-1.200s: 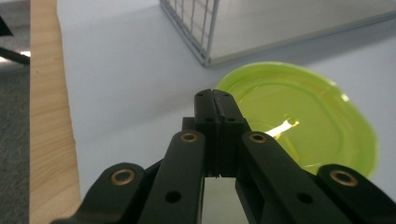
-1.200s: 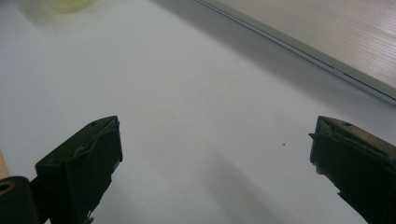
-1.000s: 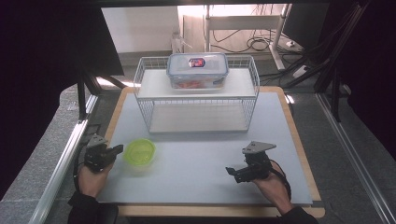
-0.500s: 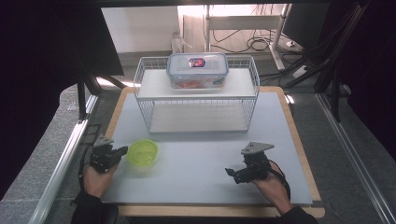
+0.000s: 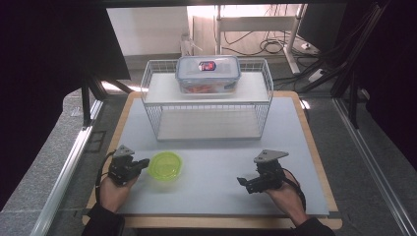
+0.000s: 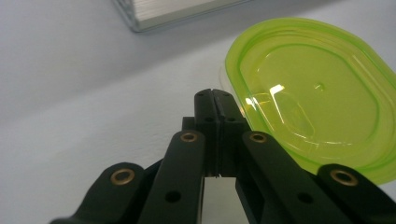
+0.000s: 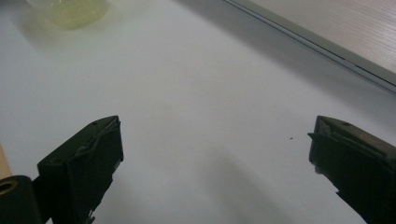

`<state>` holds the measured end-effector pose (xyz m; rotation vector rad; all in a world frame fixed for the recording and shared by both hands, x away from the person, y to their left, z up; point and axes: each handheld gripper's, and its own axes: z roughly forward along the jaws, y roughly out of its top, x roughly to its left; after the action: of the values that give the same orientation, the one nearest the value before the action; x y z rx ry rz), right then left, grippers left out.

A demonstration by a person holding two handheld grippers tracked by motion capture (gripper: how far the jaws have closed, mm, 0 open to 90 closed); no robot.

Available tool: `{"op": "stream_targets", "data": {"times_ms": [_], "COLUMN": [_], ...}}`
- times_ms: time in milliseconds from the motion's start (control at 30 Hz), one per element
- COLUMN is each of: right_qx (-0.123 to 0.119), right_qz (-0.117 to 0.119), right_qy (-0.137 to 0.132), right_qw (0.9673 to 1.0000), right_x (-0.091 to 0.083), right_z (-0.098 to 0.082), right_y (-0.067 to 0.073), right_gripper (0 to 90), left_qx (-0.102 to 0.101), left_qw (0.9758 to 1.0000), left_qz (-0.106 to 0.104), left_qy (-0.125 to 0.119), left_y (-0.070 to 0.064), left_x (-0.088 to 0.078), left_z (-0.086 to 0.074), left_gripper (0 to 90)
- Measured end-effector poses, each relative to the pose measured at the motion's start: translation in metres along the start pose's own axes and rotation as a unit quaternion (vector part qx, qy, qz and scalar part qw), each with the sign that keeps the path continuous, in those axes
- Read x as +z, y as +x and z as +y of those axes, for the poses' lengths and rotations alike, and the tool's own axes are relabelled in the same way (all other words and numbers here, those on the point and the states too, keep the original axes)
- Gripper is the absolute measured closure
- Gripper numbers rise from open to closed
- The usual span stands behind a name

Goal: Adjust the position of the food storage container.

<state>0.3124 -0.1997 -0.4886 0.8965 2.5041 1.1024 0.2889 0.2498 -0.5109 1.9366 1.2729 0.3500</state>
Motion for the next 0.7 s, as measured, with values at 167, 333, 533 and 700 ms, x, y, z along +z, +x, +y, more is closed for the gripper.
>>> {"op": "stream_targets", "data": {"times_ms": [167, 333, 533, 700], "right_qx": [-0.001, -0.001, -0.001, -0.002], "right_qz": [0.000, 0.001, 0.001, 0.002], "right_qy": [0.001, 0.003, 0.003, 0.005], "right_qw": [1.0000, 1.0000, 1.0000, 1.0000], "right_x": [0.000, 0.000, 0.000, 0.001], "right_z": [0.000, 0.000, 0.000, -0.001], "right_y": [0.000, 0.001, 0.001, 0.001], "right_gripper": [2.8, 2.8, 2.8, 2.8], "left_qx": [0.020, 0.038, 0.036, 0.041], "left_qw": [0.9991, 0.9979, 0.9981, 0.9981], "left_qz": [-0.032, -0.043, -0.040, -0.042], "left_qy": [0.016, 0.030, 0.029, 0.019], "left_y": [-0.018, -0.029, -0.025, -0.026], "left_x": [0.010, 0.019, 0.017, 0.014], "left_z": [0.002, 0.003, 0.001, 0.003], "left_gripper": [89.7, 89.7, 89.3, 89.0]}}
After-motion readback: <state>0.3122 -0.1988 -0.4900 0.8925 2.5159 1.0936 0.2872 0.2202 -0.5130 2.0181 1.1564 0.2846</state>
